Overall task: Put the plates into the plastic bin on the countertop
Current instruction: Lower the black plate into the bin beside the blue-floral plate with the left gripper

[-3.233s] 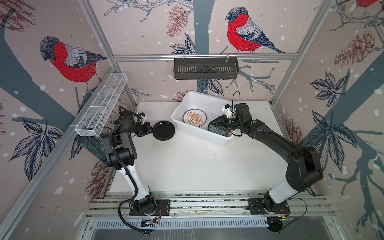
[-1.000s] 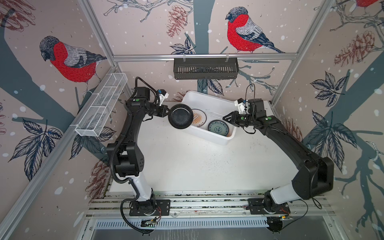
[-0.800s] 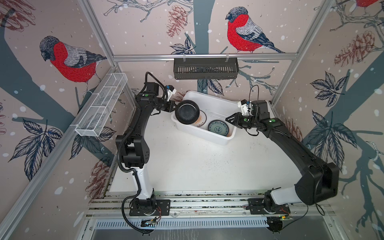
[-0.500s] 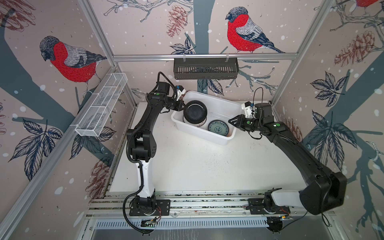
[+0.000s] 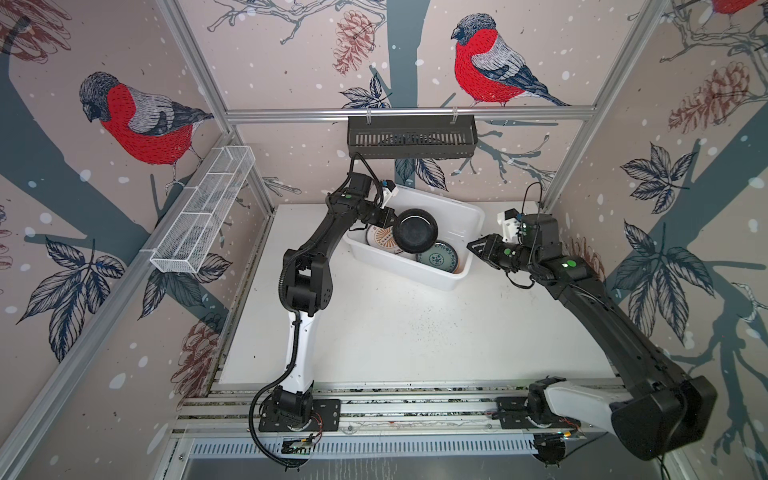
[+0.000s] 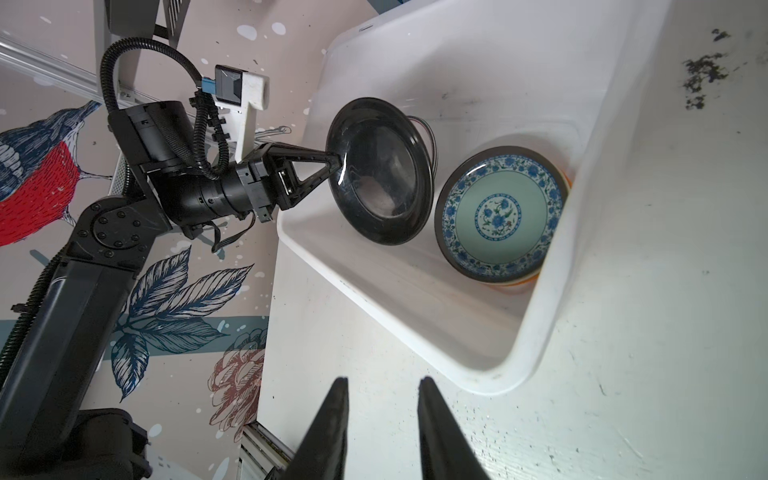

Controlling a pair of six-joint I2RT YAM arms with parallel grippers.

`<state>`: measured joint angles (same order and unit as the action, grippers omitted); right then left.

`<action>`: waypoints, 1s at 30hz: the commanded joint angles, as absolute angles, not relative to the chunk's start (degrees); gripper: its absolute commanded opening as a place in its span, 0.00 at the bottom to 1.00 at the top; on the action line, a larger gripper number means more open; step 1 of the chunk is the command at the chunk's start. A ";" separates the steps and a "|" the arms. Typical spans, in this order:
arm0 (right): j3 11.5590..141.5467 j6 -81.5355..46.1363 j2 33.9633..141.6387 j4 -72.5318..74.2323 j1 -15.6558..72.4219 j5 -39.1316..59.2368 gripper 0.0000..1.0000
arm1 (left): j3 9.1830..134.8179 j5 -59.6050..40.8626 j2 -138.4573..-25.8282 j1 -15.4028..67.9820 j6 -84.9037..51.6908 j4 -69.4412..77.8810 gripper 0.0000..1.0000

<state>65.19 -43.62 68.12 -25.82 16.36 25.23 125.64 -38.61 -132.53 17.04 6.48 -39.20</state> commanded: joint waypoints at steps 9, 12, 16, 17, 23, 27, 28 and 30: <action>62.15 -46.76 63.73 -28.06 16.33 22.15 0.31 | 130.01 -38.65 -140.21 21.96 2.08 -31.54 0.00; 61.96 -46.67 63.70 -28.40 16.19 22.06 0.31 | 130.43 -38.66 -141.55 22.57 1.67 -31.19 0.00; 61.45 -46.79 63.71 -28.17 16.20 22.23 0.31 | 130.73 -38.11 -142.80 22.98 1.96 -31.89 0.00; 61.34 -46.84 63.77 -28.03 16.17 22.46 0.31 | 130.69 -38.15 -143.07 23.03 1.85 -31.96 0.00; 61.50 -46.43 65.39 -27.16 15.54 23.55 0.31 | 131.51 -38.67 -144.47 23.38 1.93 -32.20 0.00; 61.95 -46.23 66.61 -26.63 15.39 24.42 0.31 | 132.01 -39.42 -145.27 23.99 2.01 -32.46 0.00; 62.09 -46.15 66.92 -26.64 15.31 24.56 0.31 | 132.06 -39.44 -145.35 24.08 2.09 -32.57 0.00; 62.05 -46.05 67.13 -26.41 15.26 24.52 0.31 | 132.03 -39.51 -145.46 24.30 2.09 -32.68 0.00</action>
